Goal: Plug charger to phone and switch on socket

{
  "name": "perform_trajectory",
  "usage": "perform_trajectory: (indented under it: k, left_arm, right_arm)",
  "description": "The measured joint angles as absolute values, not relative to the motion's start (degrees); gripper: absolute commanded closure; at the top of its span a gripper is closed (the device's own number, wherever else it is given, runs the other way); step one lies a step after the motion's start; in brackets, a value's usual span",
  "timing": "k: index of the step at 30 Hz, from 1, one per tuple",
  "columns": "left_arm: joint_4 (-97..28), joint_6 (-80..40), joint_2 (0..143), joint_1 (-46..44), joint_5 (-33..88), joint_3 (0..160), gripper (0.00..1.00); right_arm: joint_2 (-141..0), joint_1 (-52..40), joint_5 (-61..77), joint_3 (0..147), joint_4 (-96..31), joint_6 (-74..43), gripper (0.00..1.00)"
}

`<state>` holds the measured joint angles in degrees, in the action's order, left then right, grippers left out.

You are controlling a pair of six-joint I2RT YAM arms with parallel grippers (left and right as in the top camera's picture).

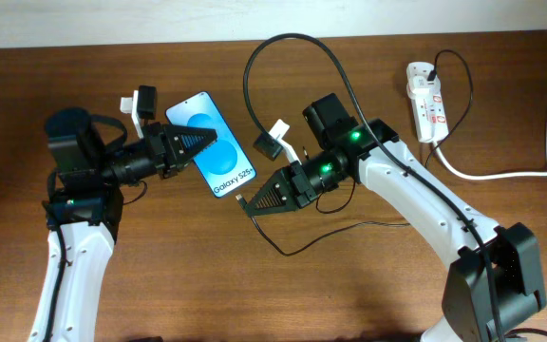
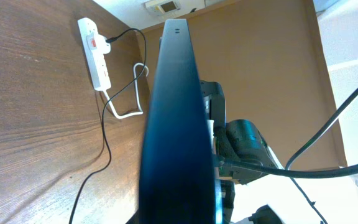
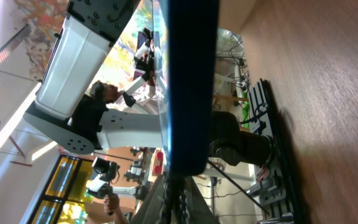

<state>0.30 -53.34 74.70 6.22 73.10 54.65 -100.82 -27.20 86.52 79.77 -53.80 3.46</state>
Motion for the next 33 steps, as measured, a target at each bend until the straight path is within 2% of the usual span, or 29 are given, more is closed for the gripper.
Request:
perform_trajectory:
  k: [18,24,33]
  left_arm:
    - [0.3,-53.3,74.7,6.2,73.1,54.7,1.0]
    - [0.3,-53.3,74.7,6.2,73.1,54.7,1.0]
    - [0.3,-53.3,74.7,6.2,73.1,54.7,1.0]
  right_arm:
    - [-100.8,-26.9,86.8,79.8,-53.1,4.7,0.96]
    - [-100.8,-23.9,87.0,79.8,-53.4,4.7,0.96]
    - [-100.8,-25.6,87.0,79.8,-53.7,4.8,0.96]
